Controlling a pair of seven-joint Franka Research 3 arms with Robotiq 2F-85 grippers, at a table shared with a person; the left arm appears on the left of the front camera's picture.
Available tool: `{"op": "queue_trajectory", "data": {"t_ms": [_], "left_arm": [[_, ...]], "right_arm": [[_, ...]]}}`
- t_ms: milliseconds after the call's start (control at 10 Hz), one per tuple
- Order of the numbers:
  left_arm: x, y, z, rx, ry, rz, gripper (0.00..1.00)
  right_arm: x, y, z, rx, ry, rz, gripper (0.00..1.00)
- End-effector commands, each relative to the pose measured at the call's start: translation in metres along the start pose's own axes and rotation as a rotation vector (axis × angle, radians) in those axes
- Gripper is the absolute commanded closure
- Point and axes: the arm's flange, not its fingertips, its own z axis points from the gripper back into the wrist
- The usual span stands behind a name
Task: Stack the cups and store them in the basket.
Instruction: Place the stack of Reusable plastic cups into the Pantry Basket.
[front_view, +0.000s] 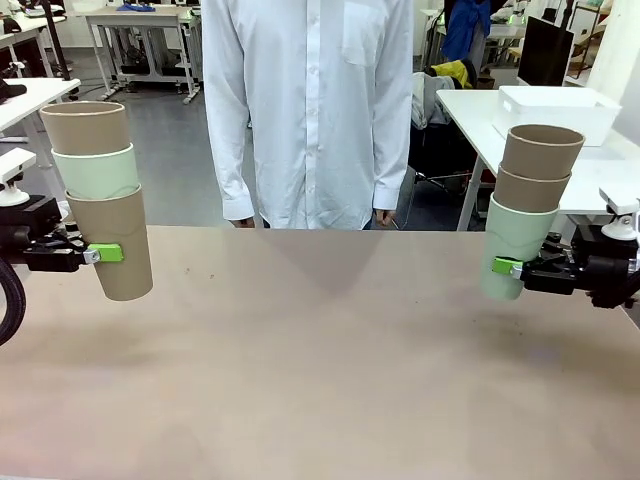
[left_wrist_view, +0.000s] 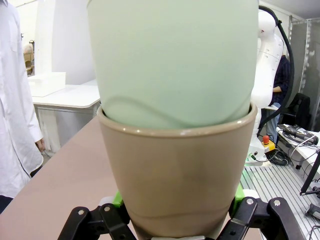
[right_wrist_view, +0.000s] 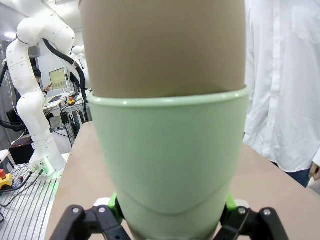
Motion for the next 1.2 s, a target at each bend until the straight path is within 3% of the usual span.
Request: {"op": "queue_trajectory", "data": {"t_ms": [0, 1100], "left_arm": [[0.0036, -0.0008, -0.0010, -0.006, -0.010, -0.002, 0.14], [0.0036, -0.0008, -0.0010, -0.006, -0.010, -0.002, 0.14]], "right_arm": [[0.0036, 0.0002, -0.0001, -0.002, -0.005, 0.008, 0.17], [0.0036, 0.0002, -0.0001, -0.002, -0.005, 0.008, 0.17]]}}
